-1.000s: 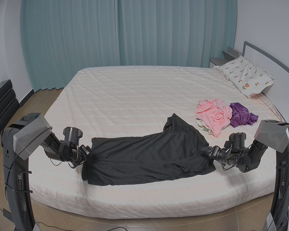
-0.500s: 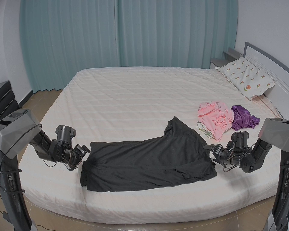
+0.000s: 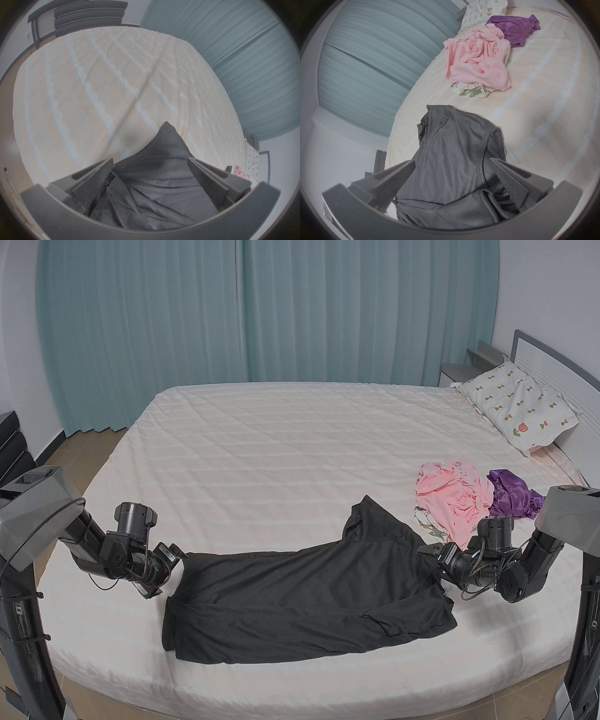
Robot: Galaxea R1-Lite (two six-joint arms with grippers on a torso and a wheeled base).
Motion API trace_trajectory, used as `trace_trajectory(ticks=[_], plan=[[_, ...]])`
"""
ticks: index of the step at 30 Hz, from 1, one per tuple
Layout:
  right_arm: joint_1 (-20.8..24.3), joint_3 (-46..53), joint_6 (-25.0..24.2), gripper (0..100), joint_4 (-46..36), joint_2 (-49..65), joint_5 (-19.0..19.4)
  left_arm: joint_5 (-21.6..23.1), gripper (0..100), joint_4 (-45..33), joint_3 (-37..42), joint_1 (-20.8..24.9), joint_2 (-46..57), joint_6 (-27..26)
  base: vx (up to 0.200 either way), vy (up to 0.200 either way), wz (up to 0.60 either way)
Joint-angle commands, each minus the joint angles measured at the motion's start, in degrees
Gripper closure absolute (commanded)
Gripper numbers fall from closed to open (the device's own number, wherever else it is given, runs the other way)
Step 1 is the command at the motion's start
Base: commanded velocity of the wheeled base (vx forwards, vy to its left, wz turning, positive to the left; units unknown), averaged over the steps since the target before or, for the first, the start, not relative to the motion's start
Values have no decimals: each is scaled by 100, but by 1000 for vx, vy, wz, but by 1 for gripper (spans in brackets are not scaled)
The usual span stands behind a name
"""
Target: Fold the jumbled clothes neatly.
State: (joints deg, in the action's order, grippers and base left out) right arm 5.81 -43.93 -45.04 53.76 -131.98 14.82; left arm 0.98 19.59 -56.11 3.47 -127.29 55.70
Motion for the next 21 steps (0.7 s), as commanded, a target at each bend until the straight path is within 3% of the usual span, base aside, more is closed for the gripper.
trace_trajectory(ticks=[1,6,18,21], plan=[[-1,-1,4,0,3,-4,3,-1,0,1,-22,57,-41,11,0,-200,0],[-1,-10,4,0,12,-4,3,8,0,45,-110,92,-50,29,0,-200,0],[7,8,13,0,12,-12,-6,-1,0,159,-189,66,-41,213,0,0,0],[16,8,22,0,3,-12,-6,34,0,150,-225,66,-32,248,200,0,0]])
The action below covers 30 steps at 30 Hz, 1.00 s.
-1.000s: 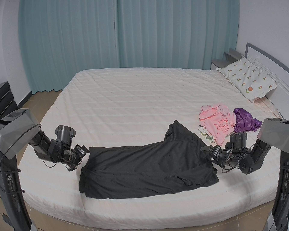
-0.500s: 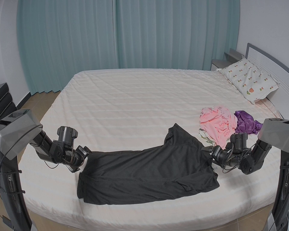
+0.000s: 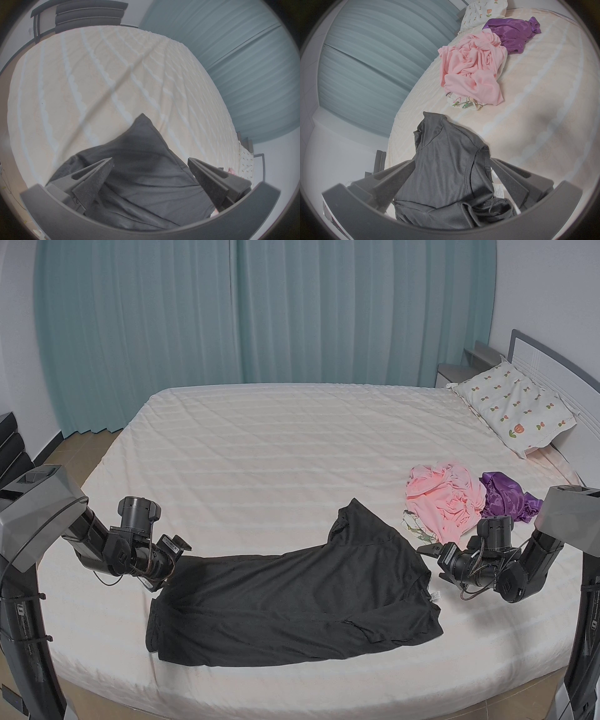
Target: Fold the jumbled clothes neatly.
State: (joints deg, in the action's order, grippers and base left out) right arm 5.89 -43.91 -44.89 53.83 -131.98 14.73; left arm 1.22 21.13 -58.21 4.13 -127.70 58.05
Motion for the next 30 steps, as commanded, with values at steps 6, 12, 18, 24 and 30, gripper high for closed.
trace_trajectory(ticks=[6,12,18,24,30], plan=[[9,5,33,0,-4,-30,4,1,0,6,-33,0,-36,4,200,0,0],[35,14,33,0,-4,-21,4,-16,0,6,-33,-18,-62,-40,0,0,0],[35,84,33,0,4,14,4,-139,0,-3,-33,-281,-203,-787,0,0,0],[44,76,50,0,4,-12,4,-69,0,14,-6,-563,-388,-1841,0,0,0],[44,84,50,0,-4,-30,4,827,0,471,11,-844,-678,-2782,0,0,0]])
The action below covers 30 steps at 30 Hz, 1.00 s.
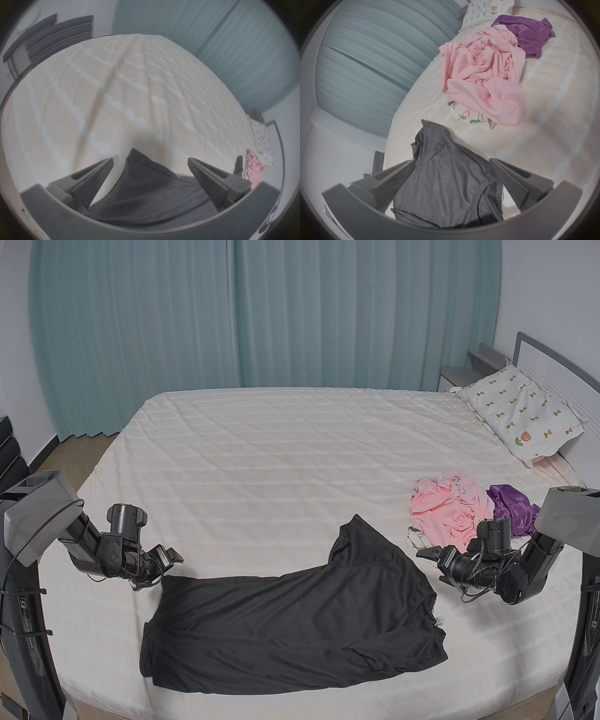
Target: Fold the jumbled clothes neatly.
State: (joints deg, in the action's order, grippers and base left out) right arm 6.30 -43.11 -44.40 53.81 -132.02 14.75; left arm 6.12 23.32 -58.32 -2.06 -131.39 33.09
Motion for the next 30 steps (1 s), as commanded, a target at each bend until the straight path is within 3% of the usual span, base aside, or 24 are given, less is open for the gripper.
trace_trajectory(ticks=[1,9,19,20,27,30], plan=[[3,4,10,0,-2,-34,2,408,0,296,14,-225,-335,-303,0,0,0],[38,-14,10,0,-2,-60,2,689,0,340,-65,-198,-510,-812,0,0,0],[38,-22,10,0,-2,-78,2,768,0,375,-13,-181,-502,-848,0,0,0],[38,-31,19,0,-2,-87,2,759,100,366,-4,-181,-502,-856,0,0,0],[170,-400,432,0,-143,-298,-7,627,100,366,-74,-233,-387,-804,0,0,0],[213,-673,704,0,-266,-385,2,364,100,375,-109,-242,-203,-689,0,0,0]])
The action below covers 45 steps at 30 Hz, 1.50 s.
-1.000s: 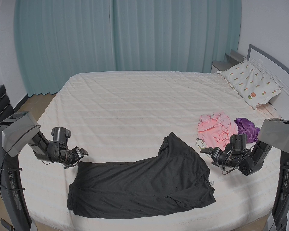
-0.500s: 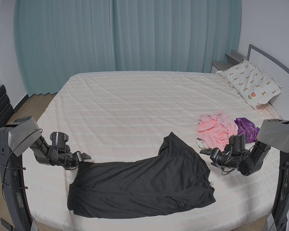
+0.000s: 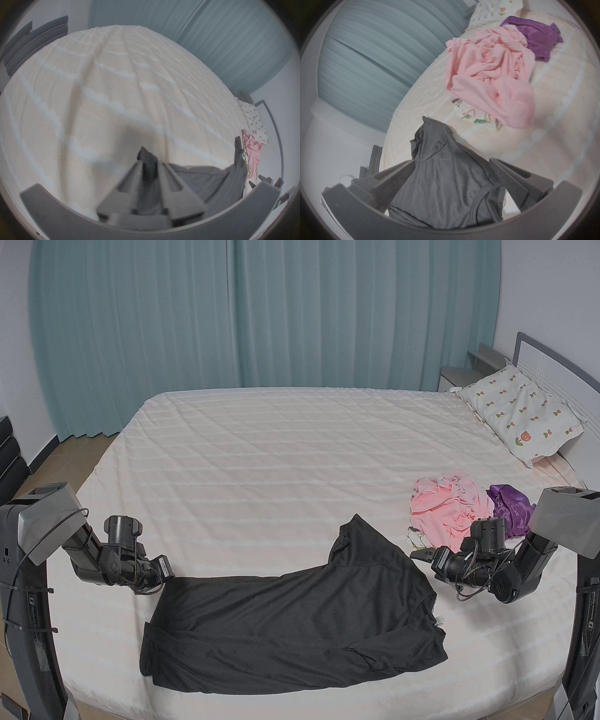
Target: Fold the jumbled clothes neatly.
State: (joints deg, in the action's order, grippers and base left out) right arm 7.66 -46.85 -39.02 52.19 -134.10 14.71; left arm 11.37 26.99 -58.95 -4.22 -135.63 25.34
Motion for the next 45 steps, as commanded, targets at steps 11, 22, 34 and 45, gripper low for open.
trace_trajectory(ticks=[11,22,34,45], plan=[[175,-1573,1327,0,-965,-758,5,-610,100,-1,-64,17,380,67,0,0,0],[403,-3058,1643,0,-1923,-1312,75,-610,100,-10,-46,88,345,111,0,0,0],[403,-3726,1705,100,-2521,-1602,14,-619,100,-10,-55,114,371,111,0,0,0],[61,-2918,1635,100,-2160,-1013,84,-724,100,-10,-72,97,529,111,0,0,0]])
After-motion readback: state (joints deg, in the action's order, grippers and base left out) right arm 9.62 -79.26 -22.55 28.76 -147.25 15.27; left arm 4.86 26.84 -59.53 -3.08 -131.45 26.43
